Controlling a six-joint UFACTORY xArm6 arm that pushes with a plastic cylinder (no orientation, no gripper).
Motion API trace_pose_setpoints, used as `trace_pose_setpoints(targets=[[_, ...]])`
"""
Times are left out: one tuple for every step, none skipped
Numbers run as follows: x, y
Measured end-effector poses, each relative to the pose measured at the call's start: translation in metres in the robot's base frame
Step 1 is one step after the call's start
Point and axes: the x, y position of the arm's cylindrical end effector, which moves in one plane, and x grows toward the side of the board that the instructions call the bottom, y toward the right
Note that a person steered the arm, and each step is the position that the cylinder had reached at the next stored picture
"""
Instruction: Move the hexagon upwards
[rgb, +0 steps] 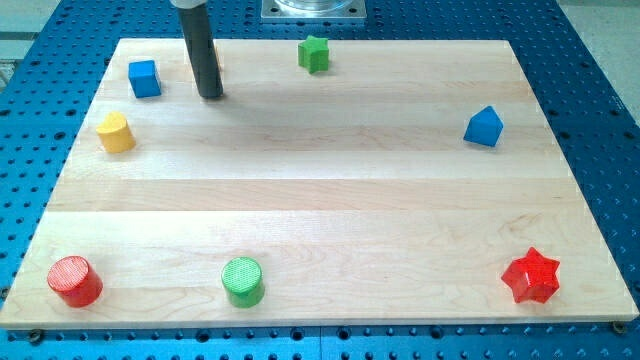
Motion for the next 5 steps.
trace_pose_setpoints(targets=[[-0.038,-0.003],[-0.067,-0.034],[-0.092,-0.065],[-0.116,-0.121],[-0.118,-0.117]])
